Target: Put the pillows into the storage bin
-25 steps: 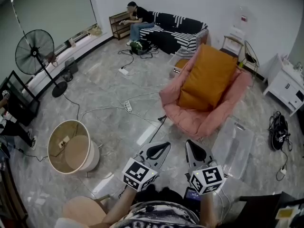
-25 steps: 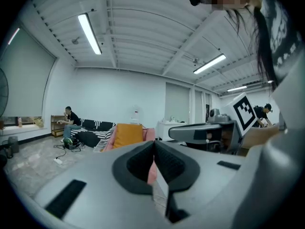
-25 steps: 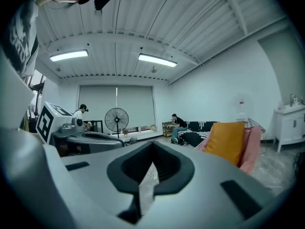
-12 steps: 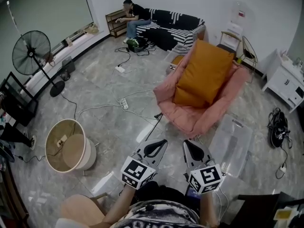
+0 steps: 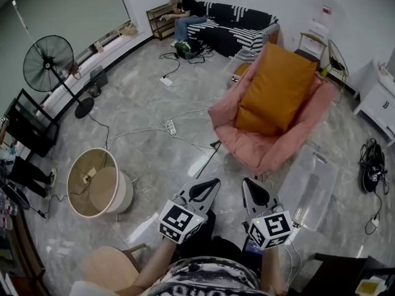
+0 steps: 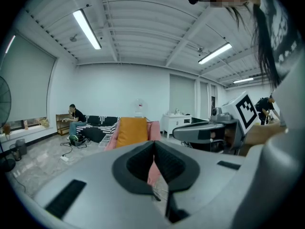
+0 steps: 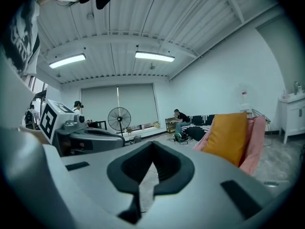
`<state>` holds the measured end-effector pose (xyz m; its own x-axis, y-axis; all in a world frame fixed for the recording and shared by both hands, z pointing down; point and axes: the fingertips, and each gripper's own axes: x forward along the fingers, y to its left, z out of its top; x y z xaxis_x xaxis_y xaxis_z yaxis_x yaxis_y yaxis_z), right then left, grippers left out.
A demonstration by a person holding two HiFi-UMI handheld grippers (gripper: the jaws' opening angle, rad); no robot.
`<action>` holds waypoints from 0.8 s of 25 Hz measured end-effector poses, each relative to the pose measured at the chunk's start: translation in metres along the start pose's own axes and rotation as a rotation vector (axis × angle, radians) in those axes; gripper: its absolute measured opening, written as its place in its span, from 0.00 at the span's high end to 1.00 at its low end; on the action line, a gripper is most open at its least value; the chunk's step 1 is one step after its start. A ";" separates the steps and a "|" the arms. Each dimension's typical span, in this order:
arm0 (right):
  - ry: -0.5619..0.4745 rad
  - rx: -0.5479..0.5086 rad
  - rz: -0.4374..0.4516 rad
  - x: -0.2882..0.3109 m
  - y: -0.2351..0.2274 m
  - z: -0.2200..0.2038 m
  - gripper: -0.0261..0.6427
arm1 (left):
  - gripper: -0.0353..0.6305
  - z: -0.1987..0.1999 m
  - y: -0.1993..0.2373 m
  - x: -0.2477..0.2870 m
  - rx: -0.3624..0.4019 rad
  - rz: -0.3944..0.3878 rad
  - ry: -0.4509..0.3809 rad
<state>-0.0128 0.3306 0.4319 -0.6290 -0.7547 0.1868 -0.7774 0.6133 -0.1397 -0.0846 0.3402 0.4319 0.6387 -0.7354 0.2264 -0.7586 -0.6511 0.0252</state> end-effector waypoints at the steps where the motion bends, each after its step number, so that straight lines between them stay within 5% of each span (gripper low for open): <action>1: 0.001 0.002 -0.001 0.005 -0.004 0.000 0.96 | 0.93 0.000 0.005 0.004 0.001 0.001 0.002; 9: 0.013 0.026 -0.035 0.069 -0.045 -0.001 0.96 | 0.93 -0.007 0.060 0.058 -0.004 -0.048 0.017; 20: 0.043 0.052 -0.109 0.208 -0.118 0.036 0.96 | 0.93 0.032 0.192 0.163 0.006 -0.135 -0.003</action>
<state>-0.0519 0.0930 0.4520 -0.5407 -0.8047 0.2451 -0.8412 0.5147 -0.1659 -0.1222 0.0887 0.4425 0.7352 -0.6416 0.2185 -0.6651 -0.7451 0.0499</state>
